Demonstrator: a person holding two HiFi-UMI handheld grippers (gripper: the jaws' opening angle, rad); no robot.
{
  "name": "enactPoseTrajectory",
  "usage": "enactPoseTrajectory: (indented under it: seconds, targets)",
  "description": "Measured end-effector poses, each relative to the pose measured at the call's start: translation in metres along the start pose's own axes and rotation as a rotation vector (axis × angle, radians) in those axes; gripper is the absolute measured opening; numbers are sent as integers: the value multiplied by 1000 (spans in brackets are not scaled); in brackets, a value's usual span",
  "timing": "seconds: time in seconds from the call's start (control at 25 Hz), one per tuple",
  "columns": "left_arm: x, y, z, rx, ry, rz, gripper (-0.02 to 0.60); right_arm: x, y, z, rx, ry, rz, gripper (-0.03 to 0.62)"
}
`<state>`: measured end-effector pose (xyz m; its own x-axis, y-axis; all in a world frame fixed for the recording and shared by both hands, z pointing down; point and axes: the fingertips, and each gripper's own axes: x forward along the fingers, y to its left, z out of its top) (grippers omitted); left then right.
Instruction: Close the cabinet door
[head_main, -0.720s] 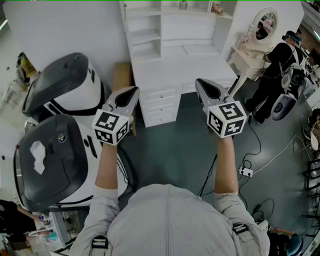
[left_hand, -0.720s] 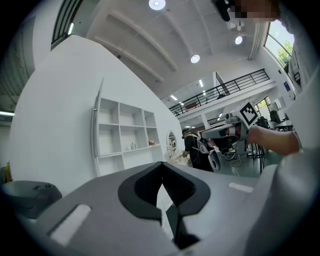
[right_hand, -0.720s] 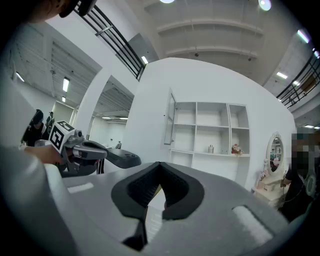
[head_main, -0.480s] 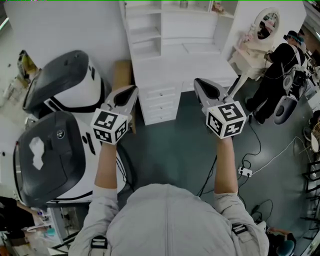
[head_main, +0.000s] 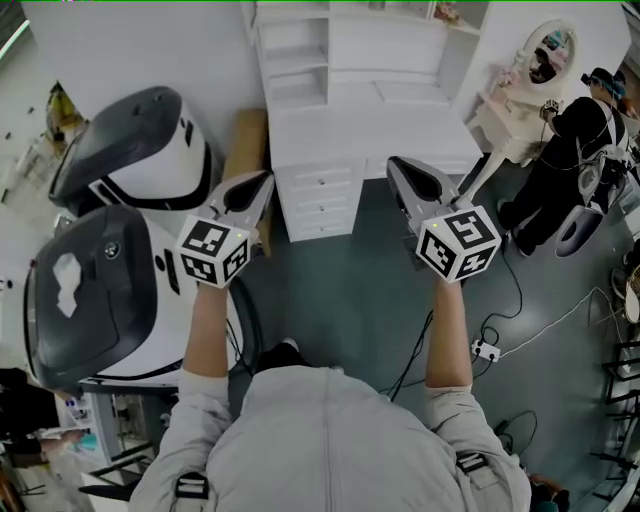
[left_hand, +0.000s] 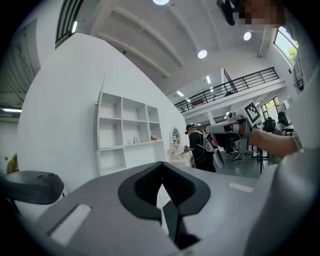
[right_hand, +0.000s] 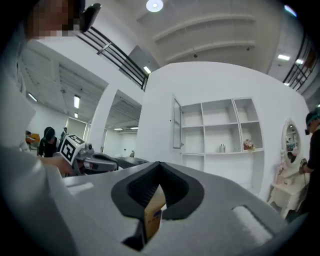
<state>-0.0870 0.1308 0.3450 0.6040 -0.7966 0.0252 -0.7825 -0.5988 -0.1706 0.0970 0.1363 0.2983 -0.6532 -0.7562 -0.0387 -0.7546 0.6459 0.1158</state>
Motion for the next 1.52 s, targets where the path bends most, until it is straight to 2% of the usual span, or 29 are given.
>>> enactPoseTrajectory:
  seconds: [0.2, 0.4, 0.64, 0.88, 1.04, 1.28, 1.52]
  targets:
    - [17, 7, -1, 8, -3, 0, 17, 15, -15, 0, -18, 11, 17, 0]
    - [42, 37, -7, 4, -19, 9, 17, 44, -36, -10, -38, 36, -6, 0]
    - [101, 93, -12, 22, -31, -4, 17, 112, -81, -11, -38, 48, -10, 0]
    - [162, 173, -7, 26, -43, -11, 17, 199, -121, -8, -39, 60, -23, 2]
    - [194, 224, -7, 18, -48, 10, 19, 249, -140, -10, -46, 71, -19, 2]
    - [224, 292, -7, -6, -56, 52, 96, 306, -156, -8, -18, 65, -17, 2]
    - [246, 340, -2, -24, -76, 69, 192, 341, -163, -6, -14, 40, -23, 2]
